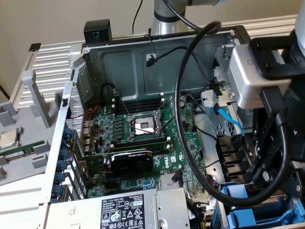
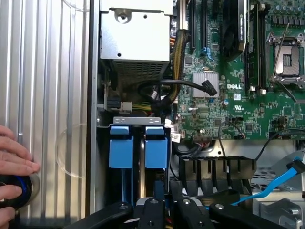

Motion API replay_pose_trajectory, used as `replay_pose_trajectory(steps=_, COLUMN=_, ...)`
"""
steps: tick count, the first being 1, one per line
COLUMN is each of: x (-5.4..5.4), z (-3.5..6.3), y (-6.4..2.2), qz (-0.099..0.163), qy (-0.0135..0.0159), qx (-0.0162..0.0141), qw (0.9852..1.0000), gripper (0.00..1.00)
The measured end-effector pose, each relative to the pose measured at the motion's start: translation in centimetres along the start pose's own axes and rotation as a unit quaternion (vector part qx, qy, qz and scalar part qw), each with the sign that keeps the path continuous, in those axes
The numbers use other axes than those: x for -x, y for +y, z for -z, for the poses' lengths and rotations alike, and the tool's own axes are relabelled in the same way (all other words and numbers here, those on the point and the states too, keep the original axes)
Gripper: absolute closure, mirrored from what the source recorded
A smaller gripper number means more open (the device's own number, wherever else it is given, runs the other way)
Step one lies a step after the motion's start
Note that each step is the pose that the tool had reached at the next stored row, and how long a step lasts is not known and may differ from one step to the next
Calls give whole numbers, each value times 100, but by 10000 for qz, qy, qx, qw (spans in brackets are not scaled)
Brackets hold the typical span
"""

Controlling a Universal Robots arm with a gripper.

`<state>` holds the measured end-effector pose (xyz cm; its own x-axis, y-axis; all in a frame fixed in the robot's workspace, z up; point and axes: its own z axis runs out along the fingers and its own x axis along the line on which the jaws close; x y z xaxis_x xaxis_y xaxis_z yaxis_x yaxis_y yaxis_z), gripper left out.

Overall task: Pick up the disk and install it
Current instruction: 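Insert the second disk wire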

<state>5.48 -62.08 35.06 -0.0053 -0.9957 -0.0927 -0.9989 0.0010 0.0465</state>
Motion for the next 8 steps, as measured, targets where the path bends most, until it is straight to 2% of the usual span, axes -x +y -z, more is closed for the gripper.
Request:
replay_pose_trajectory(steps=2, x=0, z=-4, y=0, qz=-14, qy=-16, qx=-2, qw=10000, gripper=84)
replay_pose_trajectory(steps=8, x=-3, z=-7, y=-1, qz=-102, qy=-25, qx=-11, qw=9999, gripper=84)
